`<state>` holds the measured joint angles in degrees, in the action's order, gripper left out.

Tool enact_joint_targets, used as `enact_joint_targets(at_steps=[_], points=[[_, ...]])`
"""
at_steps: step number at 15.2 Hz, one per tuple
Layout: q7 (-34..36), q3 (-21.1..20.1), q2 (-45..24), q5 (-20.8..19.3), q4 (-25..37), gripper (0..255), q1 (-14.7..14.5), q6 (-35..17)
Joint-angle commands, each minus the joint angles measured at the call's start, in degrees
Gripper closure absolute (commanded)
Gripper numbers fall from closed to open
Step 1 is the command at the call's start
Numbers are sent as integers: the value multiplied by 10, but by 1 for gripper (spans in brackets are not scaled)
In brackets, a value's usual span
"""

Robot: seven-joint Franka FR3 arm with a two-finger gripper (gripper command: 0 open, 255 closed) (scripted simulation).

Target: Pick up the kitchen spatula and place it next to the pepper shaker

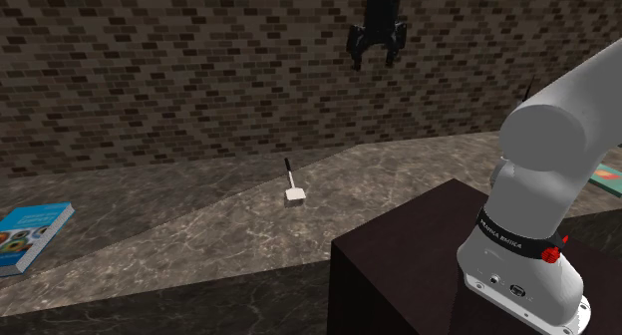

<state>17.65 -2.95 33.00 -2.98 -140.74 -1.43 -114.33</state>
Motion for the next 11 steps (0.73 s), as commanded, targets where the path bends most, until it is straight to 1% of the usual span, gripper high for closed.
enact_joint_targets(at_steps=[1,6,11], points=[[13,-6,-34,2,-3,0,0,-36],[52,-26,-128,3,-2,0,-1,-122],[95,-44,-233,-7,21,0,-1,-198]])
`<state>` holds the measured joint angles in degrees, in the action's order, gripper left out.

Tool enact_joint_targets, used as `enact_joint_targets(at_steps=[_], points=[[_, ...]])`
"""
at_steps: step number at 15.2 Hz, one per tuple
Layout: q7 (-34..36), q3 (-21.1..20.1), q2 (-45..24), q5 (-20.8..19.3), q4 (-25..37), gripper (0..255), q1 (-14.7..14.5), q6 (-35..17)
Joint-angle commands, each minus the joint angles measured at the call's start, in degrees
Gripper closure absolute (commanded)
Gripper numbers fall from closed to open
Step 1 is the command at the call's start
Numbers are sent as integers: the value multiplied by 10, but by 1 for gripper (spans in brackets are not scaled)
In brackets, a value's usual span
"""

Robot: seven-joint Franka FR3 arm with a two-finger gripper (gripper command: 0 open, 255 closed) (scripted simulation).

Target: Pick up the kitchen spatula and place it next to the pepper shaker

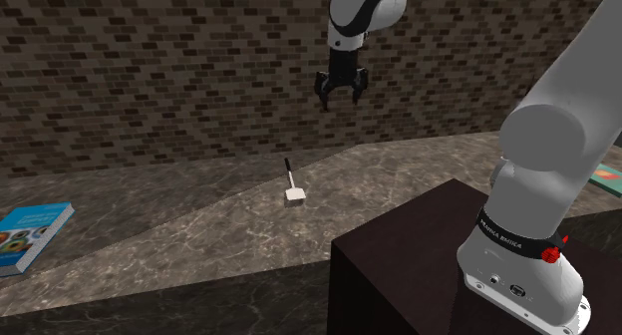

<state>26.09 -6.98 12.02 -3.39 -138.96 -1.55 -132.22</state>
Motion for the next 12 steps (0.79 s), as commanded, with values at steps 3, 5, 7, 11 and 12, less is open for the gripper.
enact_joint_targets(at_steps=[3,5,7,11,12], points=[[38,-12,-90,-15,26,0,-1,-59],[58,-16,-135,-26,45,0,-3,-82],[78,-17,-181,-37,67,0,-6,-102],[115,-14,-272,-60,120,0,-18,-134],[123,-12,-294,-64,136,0,-22,-141]])
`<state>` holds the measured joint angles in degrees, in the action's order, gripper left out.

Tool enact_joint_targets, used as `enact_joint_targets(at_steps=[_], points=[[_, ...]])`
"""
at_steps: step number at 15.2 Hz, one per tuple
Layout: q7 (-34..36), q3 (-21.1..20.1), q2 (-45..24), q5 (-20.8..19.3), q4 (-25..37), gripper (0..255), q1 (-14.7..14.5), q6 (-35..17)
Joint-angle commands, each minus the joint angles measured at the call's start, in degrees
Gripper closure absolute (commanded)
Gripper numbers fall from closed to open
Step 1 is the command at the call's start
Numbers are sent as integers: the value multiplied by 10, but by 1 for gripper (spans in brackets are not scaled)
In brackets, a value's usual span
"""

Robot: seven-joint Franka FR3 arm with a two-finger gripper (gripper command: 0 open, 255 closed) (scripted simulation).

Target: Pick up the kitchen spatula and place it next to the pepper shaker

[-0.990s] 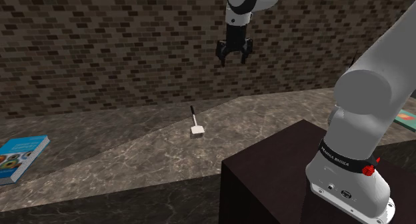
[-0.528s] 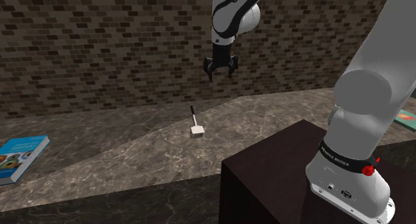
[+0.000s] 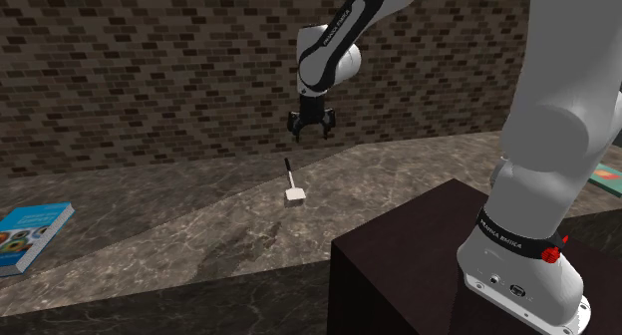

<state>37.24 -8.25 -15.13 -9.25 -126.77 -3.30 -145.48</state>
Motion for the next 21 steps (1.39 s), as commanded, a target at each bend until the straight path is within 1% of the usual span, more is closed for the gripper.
enact_joint_targets(at_steps=[1,6,10,18,21], points=[[19,3,-46,-10,29,0,-9,-14],[49,15,-159,-23,119,0,-30,-32],[65,22,-250,-25,205,0,-45,-34],[70,30,-306,-31,233,0,-51,-63],[70,30,-306,-31,233,0,-51,-63]])
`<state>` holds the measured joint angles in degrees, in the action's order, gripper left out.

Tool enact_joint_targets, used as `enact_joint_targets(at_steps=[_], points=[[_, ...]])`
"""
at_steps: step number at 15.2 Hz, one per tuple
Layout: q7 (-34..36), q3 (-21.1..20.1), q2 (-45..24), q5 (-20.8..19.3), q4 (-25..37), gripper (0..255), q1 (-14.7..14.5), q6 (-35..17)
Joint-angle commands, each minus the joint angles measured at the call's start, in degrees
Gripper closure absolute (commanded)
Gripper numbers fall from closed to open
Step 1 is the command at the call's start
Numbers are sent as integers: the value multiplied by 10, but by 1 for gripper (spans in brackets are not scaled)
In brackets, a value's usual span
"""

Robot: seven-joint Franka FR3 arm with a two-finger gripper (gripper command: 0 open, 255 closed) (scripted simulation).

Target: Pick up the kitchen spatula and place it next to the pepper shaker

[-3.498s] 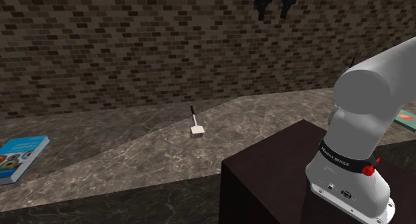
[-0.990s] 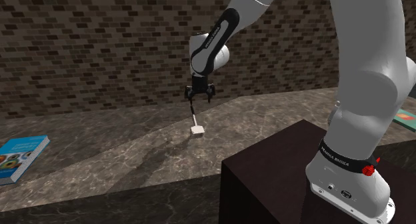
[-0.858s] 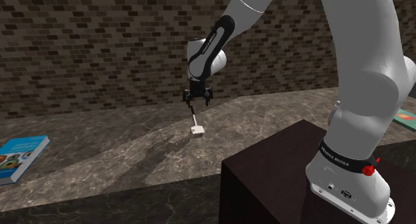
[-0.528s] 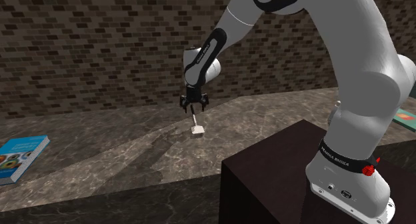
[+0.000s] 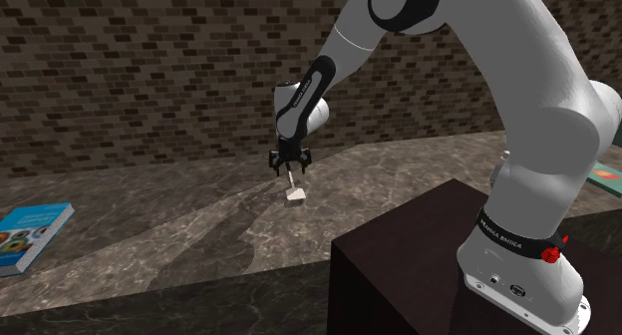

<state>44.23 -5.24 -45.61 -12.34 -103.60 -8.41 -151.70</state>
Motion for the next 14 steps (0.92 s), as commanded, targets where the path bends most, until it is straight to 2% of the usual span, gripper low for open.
enact_joint_targets(at_steps=[1,5,6,14], points=[[0,0,-2,0,1,0,0,-1],[0,0,-2,0,1,0,0,-1],[0,0,-2,0,1,255,0,-1],[0,0,-1,0,1,255,0,-1]])
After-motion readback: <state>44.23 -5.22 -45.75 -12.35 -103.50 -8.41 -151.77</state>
